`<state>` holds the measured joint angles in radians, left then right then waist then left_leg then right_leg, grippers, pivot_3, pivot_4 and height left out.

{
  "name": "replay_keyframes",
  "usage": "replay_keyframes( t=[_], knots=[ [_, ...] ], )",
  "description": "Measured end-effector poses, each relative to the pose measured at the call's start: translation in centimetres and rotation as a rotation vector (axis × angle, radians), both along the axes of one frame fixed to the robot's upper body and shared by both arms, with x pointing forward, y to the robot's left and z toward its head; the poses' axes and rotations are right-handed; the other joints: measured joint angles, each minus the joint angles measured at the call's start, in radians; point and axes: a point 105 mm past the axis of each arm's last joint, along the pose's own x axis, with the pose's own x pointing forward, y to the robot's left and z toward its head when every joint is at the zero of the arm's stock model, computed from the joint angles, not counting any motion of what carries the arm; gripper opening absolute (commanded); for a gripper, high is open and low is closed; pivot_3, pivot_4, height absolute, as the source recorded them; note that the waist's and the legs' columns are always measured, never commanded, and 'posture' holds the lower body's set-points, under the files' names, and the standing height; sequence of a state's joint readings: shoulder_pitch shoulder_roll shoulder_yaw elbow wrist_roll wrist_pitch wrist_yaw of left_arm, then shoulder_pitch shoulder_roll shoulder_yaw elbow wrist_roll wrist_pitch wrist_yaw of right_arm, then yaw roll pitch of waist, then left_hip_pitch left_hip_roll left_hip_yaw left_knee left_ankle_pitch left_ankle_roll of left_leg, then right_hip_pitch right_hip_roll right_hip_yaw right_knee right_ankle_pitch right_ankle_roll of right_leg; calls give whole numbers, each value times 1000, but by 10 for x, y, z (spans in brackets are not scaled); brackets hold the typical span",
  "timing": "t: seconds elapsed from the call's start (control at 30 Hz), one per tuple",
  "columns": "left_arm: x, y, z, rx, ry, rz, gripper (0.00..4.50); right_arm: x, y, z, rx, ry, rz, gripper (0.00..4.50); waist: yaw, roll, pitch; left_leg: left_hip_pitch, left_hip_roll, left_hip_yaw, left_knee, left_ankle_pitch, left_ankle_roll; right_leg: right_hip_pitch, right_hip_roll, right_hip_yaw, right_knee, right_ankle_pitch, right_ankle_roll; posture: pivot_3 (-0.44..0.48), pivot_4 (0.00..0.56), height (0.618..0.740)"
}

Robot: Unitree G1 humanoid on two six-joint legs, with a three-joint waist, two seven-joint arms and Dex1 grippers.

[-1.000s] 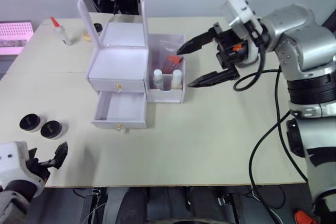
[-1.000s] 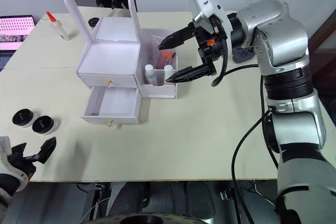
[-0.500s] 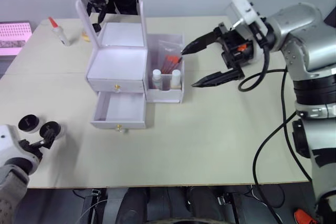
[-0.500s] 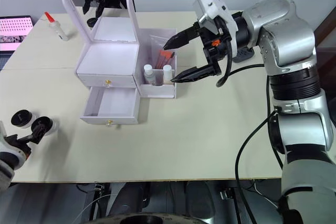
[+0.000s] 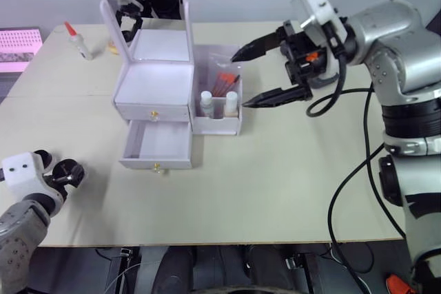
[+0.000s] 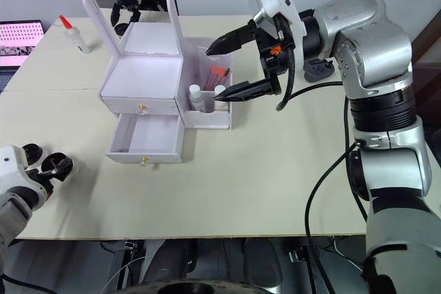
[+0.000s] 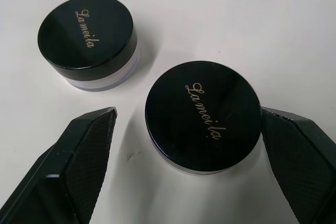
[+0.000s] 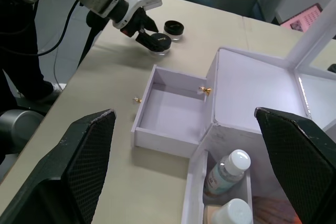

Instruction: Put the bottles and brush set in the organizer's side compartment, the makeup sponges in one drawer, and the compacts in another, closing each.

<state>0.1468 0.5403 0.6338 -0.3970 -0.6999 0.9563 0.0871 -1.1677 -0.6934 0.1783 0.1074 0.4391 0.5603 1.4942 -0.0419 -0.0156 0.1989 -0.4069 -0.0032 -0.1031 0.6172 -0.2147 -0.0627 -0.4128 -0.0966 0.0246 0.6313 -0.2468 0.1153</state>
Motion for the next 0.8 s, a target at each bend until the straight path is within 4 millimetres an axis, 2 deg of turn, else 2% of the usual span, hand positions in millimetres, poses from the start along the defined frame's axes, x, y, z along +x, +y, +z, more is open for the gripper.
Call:
replay_keyframes(
  t=[0.03, 0.1, 0.17, 0.2, 0.63, 0.73, 0.8],
  knots=[
    [2, 0, 0, 0, -1, -2, 4447, 0, 1, 0, 1, -2, 2, 4500, 0, 0, 0, 0, 0, 0, 0, 0, 0, 0, 0, 0, 0, 0, 0, 0, 150, 740],
    [9, -3, 0, -2, -1, -15, 3917, -1, 3, 0, 4, -3, 7, 4500, 0, 0, 0, 0, 0, 0, 0, 0, -1, 0, 0, 0, 0, 0, 0, 0, 150, 740],
    [11, -4, 0, -3, 3, -19, 3195, -2, 4, 1, 4, -3, 9, 4500, -1, 0, 0, 0, 0, 0, 0, 0, -1, 0, 0, 0, 0, 0, 0, 0, 150, 740],
    [12, -3, 0, -2, 4, -19, 2662, -3, 5, 1, 3, 3, 9, 4500, -2, 0, 0, 0, 0, 0, 0, 0, -1, 0, 0, 0, 0, 1, 1, 0, 150, 740],
    [14, -1, 4, 25, 15, -36, 2668, -6, 7, 2, -2, 23, 10, 4500, -1, 0, 0, 0, 0, 0, -1, 1, -1, 0, 0, 0, 0, 2, 3, 0, 150, 740],
    [17, 1, 25, 106, -18, -78, 2668, -6, 6, 3, -2, 23, 9, 4500, -1, -1, 0, 0, 0, 0, -1, 1, -1, -1, 0, 0, 0, 1, 2, 0, 150, 740],
    [21, -5, 48, 167, -80, -150, 2668, -5, 6, 2, -2, 29, 7, 4500, 0, -1, 0, -1, 0, 0, -1, 1, -1, -1, 0, 0, -1, 0, 0, 0, 150, 740]
  ],
)
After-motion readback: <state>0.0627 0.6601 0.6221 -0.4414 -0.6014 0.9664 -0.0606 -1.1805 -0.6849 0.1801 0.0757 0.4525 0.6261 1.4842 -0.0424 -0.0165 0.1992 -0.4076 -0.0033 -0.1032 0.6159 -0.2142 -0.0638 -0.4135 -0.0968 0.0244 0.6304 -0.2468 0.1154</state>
